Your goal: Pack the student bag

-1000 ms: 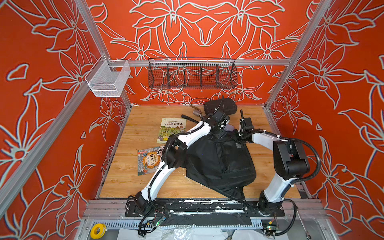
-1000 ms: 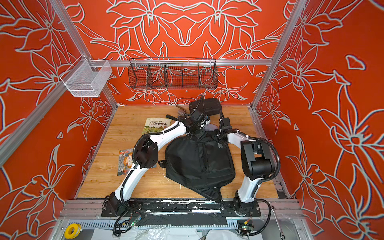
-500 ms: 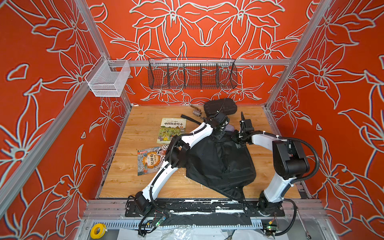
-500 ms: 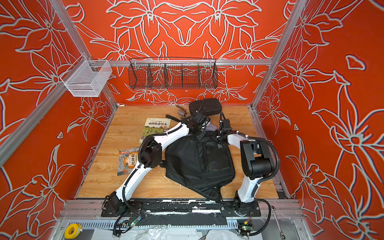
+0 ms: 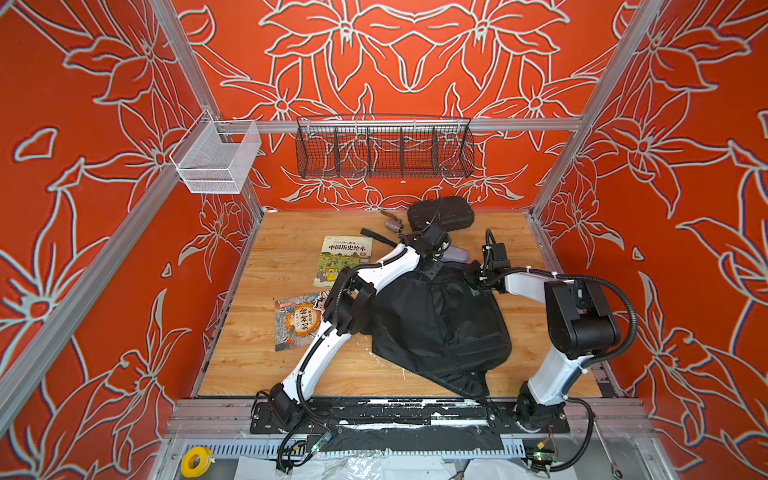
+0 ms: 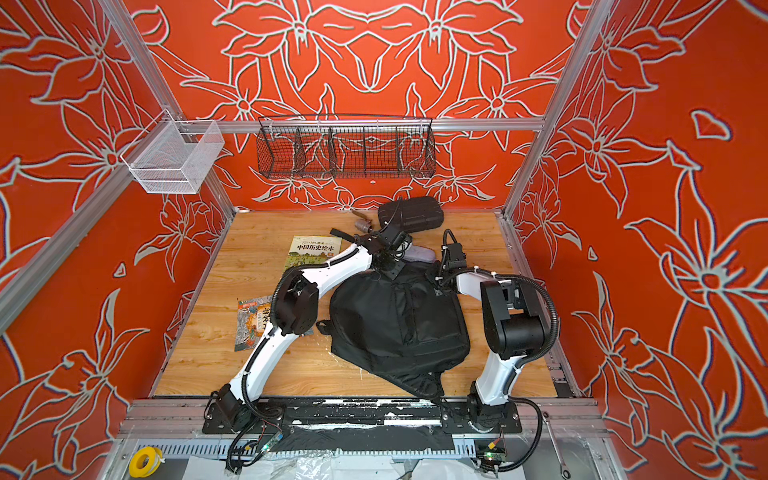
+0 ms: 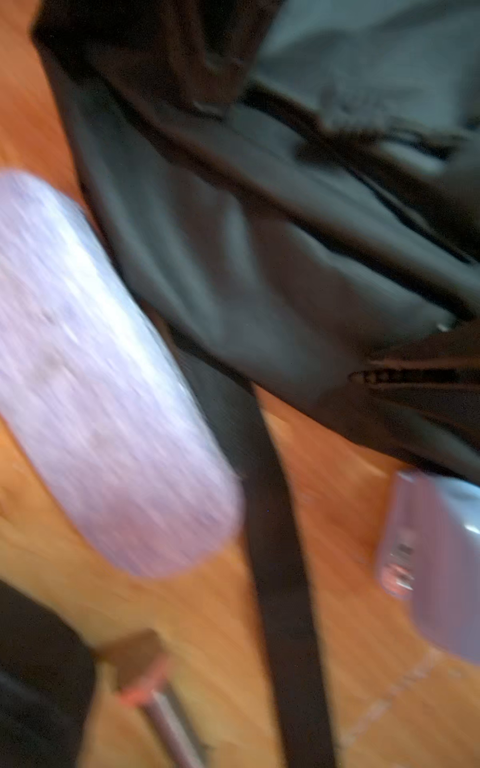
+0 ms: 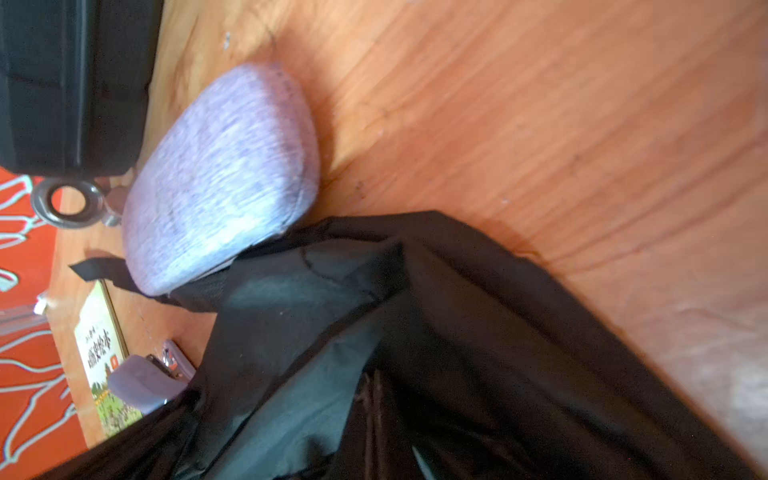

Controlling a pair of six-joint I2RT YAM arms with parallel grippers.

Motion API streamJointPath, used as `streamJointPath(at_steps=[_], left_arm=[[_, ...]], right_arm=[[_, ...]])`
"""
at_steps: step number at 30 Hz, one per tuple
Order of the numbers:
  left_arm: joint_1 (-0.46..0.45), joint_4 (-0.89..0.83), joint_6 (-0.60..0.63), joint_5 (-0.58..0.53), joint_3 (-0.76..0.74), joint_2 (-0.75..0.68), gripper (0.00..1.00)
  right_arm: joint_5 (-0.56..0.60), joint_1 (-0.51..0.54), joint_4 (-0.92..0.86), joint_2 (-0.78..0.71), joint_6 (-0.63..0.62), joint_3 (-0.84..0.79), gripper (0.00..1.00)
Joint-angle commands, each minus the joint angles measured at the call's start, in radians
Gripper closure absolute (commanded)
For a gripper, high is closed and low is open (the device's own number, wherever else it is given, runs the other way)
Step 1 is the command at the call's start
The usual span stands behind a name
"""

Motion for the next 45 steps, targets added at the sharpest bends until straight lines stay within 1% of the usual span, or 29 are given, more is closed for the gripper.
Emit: streamJointPath(at_steps=[1, 8, 9, 12, 14, 16, 17, 18, 19, 20, 21, 24, 26, 27, 29, 30, 31, 32, 34, 36, 38, 39, 41, 45], left_arm=[[0.037, 0.010, -0.029, 0.013, -0.056, -0.127, 1.00], [0.091, 0.011, -0.061, 0.045, -0.207, -0.247, 1.00], [0.099, 0.014, -0.066, 0.056, -0.227, -0.263, 1.00], [0.106, 0.056, -0.066, 0.113, -0.289, -0.311, 1.00], [0.105, 0.071, -0.068, 0.154, -0.301, -0.326, 1.00], [0.105, 0.067, -0.078, 0.180, -0.292, -0.332, 1.00], [0.103, 0.068, -0.082, 0.196, -0.287, -0.337, 1.00], [0.102, 0.074, -0.088, 0.206, -0.286, -0.344, 1.00], [0.102, 0.082, -0.094, 0.214, -0.289, -0.351, 1.00], [0.103, 0.088, -0.099, 0.226, -0.286, -0.358, 1.00], [0.103, 0.090, -0.106, 0.237, -0.282, -0.363, 1.00], [0.103, 0.085, -0.124, 0.274, -0.262, -0.368, 1.00], [0.103, 0.085, -0.140, 0.295, -0.253, -0.368, 1.00], [0.103, 0.085, -0.150, 0.303, -0.250, -0.370, 1.00], [0.103, 0.086, -0.169, 0.315, -0.247, -0.370, 1.00], [0.103, 0.089, -0.179, 0.319, -0.249, -0.374, 1.00], [0.102, 0.092, -0.188, 0.323, -0.251, -0.377, 1.00], [0.102, 0.096, -0.193, 0.326, -0.255, -0.381, 1.00], [0.102, 0.109, -0.207, 0.325, -0.262, -0.391, 1.00], [0.102, 0.121, -0.223, 0.332, -0.262, -0.397, 1.00], [0.103, 0.123, -0.233, 0.340, -0.257, -0.399, 1.00], [0.103, 0.121, -0.236, 0.344, -0.254, -0.401, 1.00], [0.103, 0.116, -0.239, 0.349, -0.250, -0.403, 1.00], [0.103, 0.107, -0.246, 0.372, -0.235, -0.407, 1.00]], right_arm=[[0.089, -0.015, -0.098, 0.010, 0.067, -0.053, 1.00], [0.137, -0.023, -0.130, -0.027, 0.059, -0.053, 1.00], [0.138, -0.025, -0.129, -0.033, 0.047, -0.052, 1.00], [0.118, -0.022, -0.140, -0.051, -0.042, -0.018, 1.00], [0.102, -0.012, -0.087, -0.088, -0.153, -0.011, 1.00], [0.082, 0.005, -0.043, -0.129, -0.322, 0.009, 0.93], [0.059, 0.011, -0.027, -0.150, -0.422, 0.025, 0.90], [0.013, 0.016, -0.001, -0.170, -0.545, 0.034, 0.87], [-0.061, 0.016, 0.038, -0.181, -0.652, 0.035, 0.84], [-0.166, 0.016, 0.072, -0.193, -0.797, 0.035, 0.81], [-0.267, 0.017, 0.082, -0.197, -0.930, 0.039, 0.81], [-0.498, 0.019, 0.061, -0.171, -1.264, 0.063, 0.77], [-0.608, 0.029, -0.031, -0.133, -1.419, 0.124, 0.74], [-0.622, 0.042, -0.077, -0.104, -1.471, 0.164, 0.72], [-0.611, 0.073, -0.147, -0.042, -1.545, 0.229, 0.70], [-0.617, 0.086, -0.148, -0.013, -1.554, 0.255, 0.70], [-0.647, 0.094, -0.136, 0.010, -1.557, 0.266, 0.70], [-0.695, 0.099, -0.087, 0.028, -1.551, 0.262, 0.69], [-0.716, 0.120, -0.060, 0.036, -1.627, 0.253, 0.67], [-0.743, 0.131, 0.017, 0.038, -1.711, 0.217, 0.64], [-0.773, 0.130, 0.065, 0.045, -1.742, 0.200, 0.64], [-0.783, 0.130, 0.062, 0.048, -1.778, 0.198, 0.64], [-0.797, 0.129, 0.023, 0.059, -1.857, 0.204, 0.63], [-0.811, 0.127, -0.142, 0.099, -2.010, 0.261, 0.64]])
